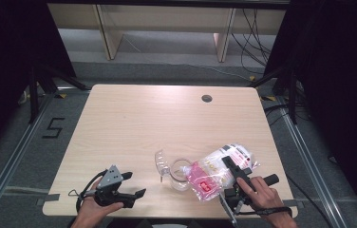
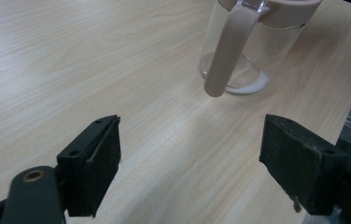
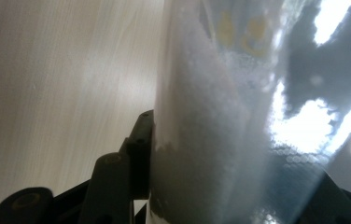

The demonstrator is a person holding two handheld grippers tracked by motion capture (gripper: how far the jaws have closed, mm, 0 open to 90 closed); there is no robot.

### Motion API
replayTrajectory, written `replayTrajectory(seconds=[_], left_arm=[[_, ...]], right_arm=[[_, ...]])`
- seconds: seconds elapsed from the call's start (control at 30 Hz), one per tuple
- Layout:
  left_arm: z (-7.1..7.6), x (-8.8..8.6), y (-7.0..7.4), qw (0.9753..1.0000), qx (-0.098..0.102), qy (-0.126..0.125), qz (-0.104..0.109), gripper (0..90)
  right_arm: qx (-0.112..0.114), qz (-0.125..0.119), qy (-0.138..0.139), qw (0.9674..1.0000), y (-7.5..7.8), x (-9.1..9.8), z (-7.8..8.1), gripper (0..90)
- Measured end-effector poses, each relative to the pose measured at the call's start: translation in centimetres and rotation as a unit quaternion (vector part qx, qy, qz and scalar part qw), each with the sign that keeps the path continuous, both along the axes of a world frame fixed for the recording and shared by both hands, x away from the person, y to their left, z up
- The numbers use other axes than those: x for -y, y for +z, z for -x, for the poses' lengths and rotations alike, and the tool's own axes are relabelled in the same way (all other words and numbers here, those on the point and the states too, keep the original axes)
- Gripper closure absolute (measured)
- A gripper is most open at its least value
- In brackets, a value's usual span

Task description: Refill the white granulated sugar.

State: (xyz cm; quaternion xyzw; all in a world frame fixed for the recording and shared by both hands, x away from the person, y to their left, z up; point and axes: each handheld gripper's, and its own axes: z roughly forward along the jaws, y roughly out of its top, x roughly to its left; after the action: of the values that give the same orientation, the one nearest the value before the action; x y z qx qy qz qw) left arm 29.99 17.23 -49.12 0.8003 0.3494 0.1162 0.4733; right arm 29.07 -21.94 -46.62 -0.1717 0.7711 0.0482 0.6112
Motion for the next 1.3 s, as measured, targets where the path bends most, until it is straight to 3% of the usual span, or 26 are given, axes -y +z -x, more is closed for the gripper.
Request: replayTrajectory(seconds=[0.03,0.07,0.1,0.3,0.33,0.4,0.47,0.6,0.63,0.8,0.83,0.93,1.3], left_arm=[[0.01,0.0,0.0,1.0,0.0,0.0,0.0,19.8],[0.01,-0.01,0.0,1.0,0.0,0.0,0.0,19.9],[0.0,-0.02,-0.01,1.0,0.001,0.0,-0.001,19.9],[0.0,0.0,-0.05,1.0,0.0,0.002,0.007,19.9],[0.0,0.03,-0.09,1.0,0.0,0.002,0.009,19.9],[0.02,0.01,-0.07,1.0,0.0,0.004,0.005,19.9],[-0.01,0.03,-0.13,0.9999,0.0,0.004,0.01,19.9],[-0.07,-0.05,-0.13,1.0,0.0,0.0,0.006,19.8],[-0.04,0.04,-0.15,0.9999,0.0,0.002,0.011,19.9],[-0.05,0.04,-0.13,0.9999,0.0,0.001,0.011,19.9],[-0.05,0.04,-0.14,0.9999,0.0,0.002,0.011,19.8],[-0.08,0.05,-0.17,1.0,-0.001,0.001,0.009,19.9],[-0.14,0.01,-0.2,1.0,-0.001,-0.002,0.004,19.9]], right_arm=[[0.0,-0.016,-0.004,0.9999,-0.3,0.07,0.06,55.4],[0.008,0.007,0.017,0.9998,0.11,-0.13,-0.19,55.4],[0.014,0.011,0.025,0.9995,0.19,-0.21,-0.26,55.4],[0.007,0.004,0.02,0.9998,-0.01,-0.21,-0.23,55.5],[0.012,0.021,0.024,0.9994,0.26,-0.3,-0.22,55.6],[0.014,0.025,0.025,0.9993,0.32,-0.33,-0.22,55.5],[0.002,0.015,0.002,0.9999,0.14,-0.23,0.02,55.6],[0.019,0.039,0.032,0.9986,0.47,-0.44,-0.3,55.7],[0.015,0.026,0.026,0.9992,0.19,-0.34,-0.29,55.7],[0.027,0.041,0.036,0.9981,0.48,-0.49,-0.35,55.8],[0.021,0.033,0.028,0.9989,0.34,-0.4,-0.31,55.8],[0.018,0.043,0.012,0.9989,0.44,-0.43,-0.1,55.9],[0.025,0.047,0.013,0.9985,0.52,-0.37,-0.31,56.6]])
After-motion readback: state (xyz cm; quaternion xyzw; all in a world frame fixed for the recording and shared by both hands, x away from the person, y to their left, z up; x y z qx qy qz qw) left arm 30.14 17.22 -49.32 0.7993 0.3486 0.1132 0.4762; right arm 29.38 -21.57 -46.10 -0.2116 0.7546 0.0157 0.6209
